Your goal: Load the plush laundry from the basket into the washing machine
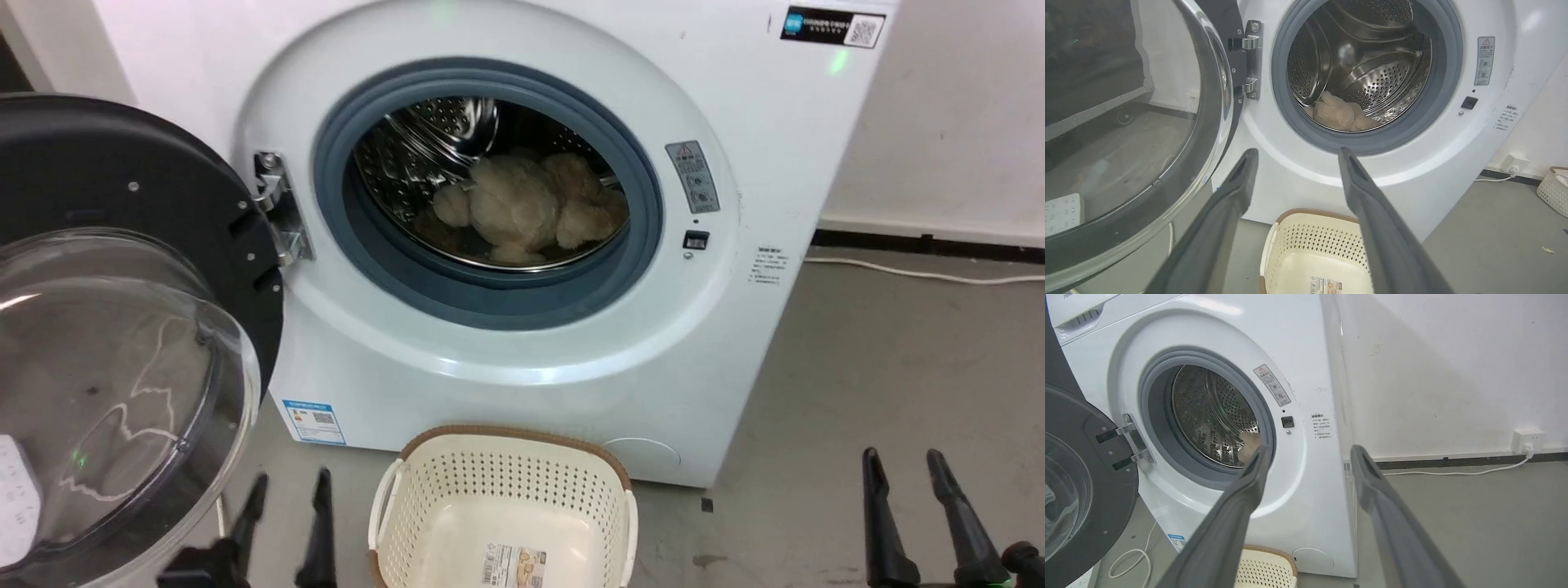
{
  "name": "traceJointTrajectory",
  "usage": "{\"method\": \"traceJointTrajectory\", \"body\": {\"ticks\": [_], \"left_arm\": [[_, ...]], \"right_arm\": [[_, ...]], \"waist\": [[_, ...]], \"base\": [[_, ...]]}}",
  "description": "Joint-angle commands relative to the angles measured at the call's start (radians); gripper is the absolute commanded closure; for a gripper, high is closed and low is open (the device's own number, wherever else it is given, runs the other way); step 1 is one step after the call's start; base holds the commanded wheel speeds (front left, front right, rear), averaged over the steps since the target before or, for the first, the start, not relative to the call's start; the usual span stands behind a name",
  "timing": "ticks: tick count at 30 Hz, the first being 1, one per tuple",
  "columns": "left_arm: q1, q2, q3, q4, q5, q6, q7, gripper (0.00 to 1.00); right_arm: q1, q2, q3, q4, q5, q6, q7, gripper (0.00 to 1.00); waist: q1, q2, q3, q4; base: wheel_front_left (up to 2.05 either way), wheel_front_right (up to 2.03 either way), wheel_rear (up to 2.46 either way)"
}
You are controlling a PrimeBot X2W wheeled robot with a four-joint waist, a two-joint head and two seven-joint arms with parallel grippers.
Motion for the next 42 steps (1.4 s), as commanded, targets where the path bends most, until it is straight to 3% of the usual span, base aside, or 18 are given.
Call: {"method": "traceJointTrajectory", "body": {"ticks": [1, 11, 27, 28, 42], "left_arm": [[0.018, -0.009, -0.004, -0.004, 0.011, -0.011, -0.005, 0.00], [0.005, -0.019, -0.028, 0.035, 0.084, -0.054, -0.005, 0.00], [-0.026, -0.038, -0.004, 0.066, 0.125, -0.063, -0.005, 0.00], [-0.014, -0.039, -0.006, 0.066, 0.124, -0.059, 0.000, 1.00], [-0.021, -0.046, 0.000, 0.044, 0.142, -0.050, 0.029, 1.00]], "right_arm": [[0.013, 0.000, -0.008, -0.005, -0.015, 0.001, -0.004, 0.00], [0.010, 0.000, 0.010, 0.017, -0.036, 0.001, -0.004, 0.00], [-0.002, 0.000, 0.053, 0.046, -0.049, 0.001, -0.004, 0.00], [-0.001, 0.000, 0.051, 0.043, -0.052, 0.000, 0.000, 1.00], [-0.021, 0.000, 0.052, 0.046, -0.075, 0.000, 0.029, 1.00]], "waist": [[0.0001, 0.0001, -0.003, 0.005], [0.0001, 0.0001, 0.013, 0.006], [0.0001, 0.0001, 0.050, -0.086], [0.0002, 0.0001, 0.050, -0.086], [0.0002, 0.0000, 0.050, -0.084]], "base": [[0.00, 0.00, 0.00], [0.00, 0.00, 0.00], [0.00, 0.00, 0.00], [0.00, 0.00, 0.00], [0.00, 0.00, 0.00]]}}
